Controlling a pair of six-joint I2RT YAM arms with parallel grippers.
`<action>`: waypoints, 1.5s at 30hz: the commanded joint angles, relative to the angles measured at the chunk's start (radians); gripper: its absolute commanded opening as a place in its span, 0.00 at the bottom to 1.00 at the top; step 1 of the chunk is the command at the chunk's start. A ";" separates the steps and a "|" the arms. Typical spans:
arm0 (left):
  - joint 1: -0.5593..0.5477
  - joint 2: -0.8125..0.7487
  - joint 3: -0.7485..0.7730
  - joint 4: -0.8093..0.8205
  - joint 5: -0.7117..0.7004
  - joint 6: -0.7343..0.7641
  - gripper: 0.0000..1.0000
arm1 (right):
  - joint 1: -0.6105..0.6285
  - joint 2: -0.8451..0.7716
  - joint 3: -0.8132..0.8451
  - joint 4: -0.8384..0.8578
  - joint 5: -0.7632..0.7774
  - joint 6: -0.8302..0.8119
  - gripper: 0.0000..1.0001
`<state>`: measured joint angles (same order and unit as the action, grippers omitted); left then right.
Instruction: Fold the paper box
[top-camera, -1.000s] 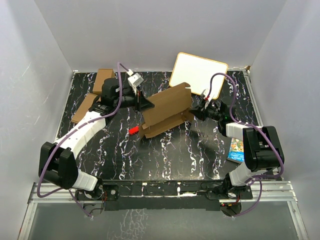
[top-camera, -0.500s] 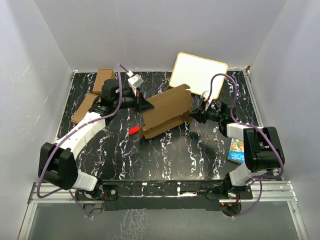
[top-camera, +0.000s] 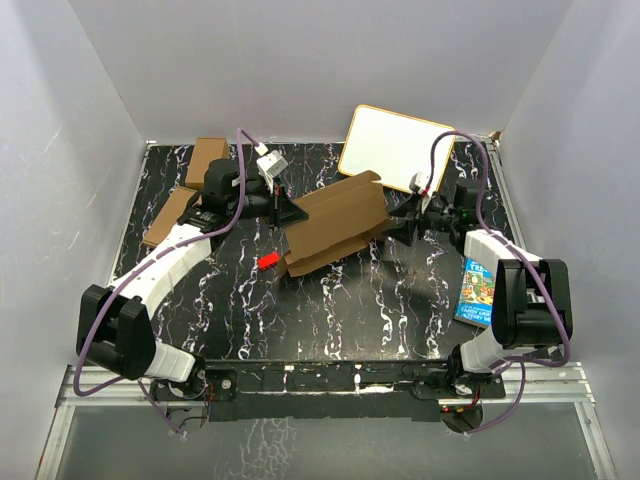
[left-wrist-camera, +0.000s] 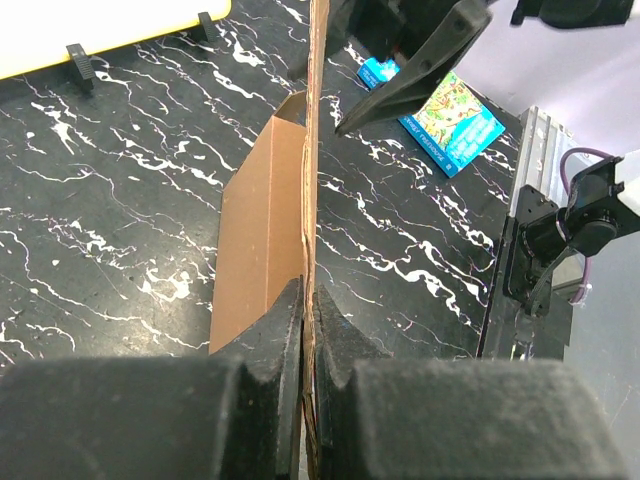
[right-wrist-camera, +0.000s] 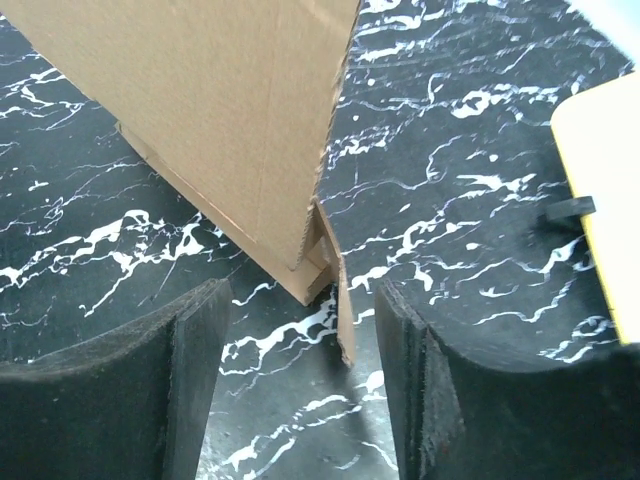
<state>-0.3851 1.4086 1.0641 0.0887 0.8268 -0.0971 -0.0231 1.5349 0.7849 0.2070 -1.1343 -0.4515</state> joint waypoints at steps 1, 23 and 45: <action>0.002 -0.036 0.000 -0.029 0.014 0.028 0.00 | -0.072 -0.058 0.136 -0.270 -0.188 -0.266 0.68; 0.002 -0.035 0.013 -0.037 0.031 0.039 0.00 | -0.059 0.252 0.314 -0.305 -0.122 -0.350 0.46; 0.002 -0.028 0.017 -0.008 0.032 0.021 0.00 | 0.002 0.320 0.390 -0.829 -0.258 -0.990 0.59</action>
<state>-0.3851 1.4082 1.0645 0.0750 0.8471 -0.0860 -0.0387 1.8580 1.1347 -0.6041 -1.3067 -1.3430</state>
